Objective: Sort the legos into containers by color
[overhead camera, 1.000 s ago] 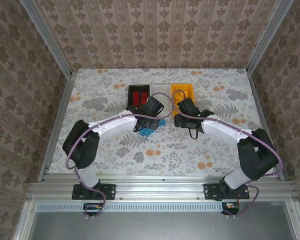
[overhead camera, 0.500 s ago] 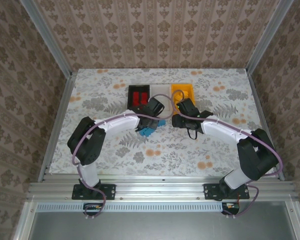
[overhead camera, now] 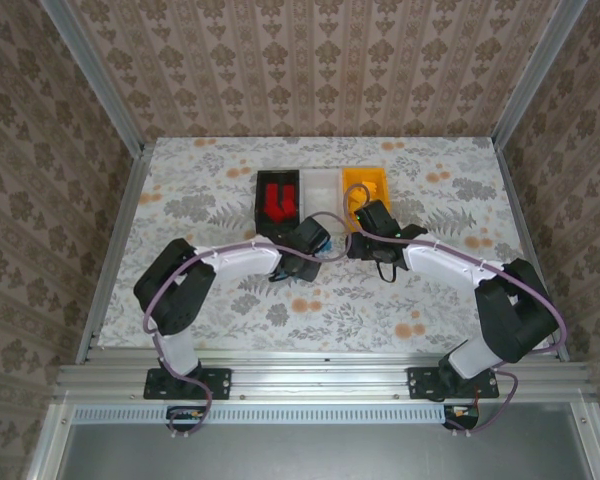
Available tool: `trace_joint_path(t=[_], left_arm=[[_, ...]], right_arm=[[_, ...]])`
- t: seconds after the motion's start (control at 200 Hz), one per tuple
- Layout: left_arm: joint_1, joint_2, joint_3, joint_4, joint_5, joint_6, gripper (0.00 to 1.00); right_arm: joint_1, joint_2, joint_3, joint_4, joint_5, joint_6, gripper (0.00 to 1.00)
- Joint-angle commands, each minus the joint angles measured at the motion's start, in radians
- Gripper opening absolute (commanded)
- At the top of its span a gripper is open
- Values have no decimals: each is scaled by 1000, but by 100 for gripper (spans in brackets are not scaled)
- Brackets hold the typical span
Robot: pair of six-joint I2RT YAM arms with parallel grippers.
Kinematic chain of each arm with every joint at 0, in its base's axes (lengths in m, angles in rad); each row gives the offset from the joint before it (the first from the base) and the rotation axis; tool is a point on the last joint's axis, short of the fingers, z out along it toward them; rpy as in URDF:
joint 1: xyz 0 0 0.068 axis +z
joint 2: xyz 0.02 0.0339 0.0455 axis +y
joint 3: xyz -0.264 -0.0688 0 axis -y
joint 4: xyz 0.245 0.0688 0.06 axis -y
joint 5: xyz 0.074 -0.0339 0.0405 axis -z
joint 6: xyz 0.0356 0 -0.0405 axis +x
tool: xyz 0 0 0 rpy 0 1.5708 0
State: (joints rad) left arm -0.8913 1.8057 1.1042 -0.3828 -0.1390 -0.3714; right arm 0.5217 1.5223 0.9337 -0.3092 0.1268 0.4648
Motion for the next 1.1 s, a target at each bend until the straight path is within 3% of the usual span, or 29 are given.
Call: trace_joint_path(t=[0.0,0.175,0.28,0.52,0.715,0.85,1.095], left_arm=[[-31,-31,-21,-20,29,-42,44],[-38,-18,-23,-39,-44,-57,44],[-38,8,5,-46,-83,-62,25],[-49,-2,48,-91,-96,-65,15],[-103,-137,84,-143,-77,-26,12],[-24,-178,169,-131,-75,12,13],[104,47,460,-136,13,77,11]], right_arm=[[1,-37,-12,6,28,-22,51],[1,-55,-19,4,37,-25,52],[1,-62,-22,6,33,-23,51],[1,-89,-38,3,42,-35,52],[-13,-115,-43,12,46,-27,52],[-20,-100,-45,36,33,-18,51],[-49,-167,-68,35,39,-18,52]])
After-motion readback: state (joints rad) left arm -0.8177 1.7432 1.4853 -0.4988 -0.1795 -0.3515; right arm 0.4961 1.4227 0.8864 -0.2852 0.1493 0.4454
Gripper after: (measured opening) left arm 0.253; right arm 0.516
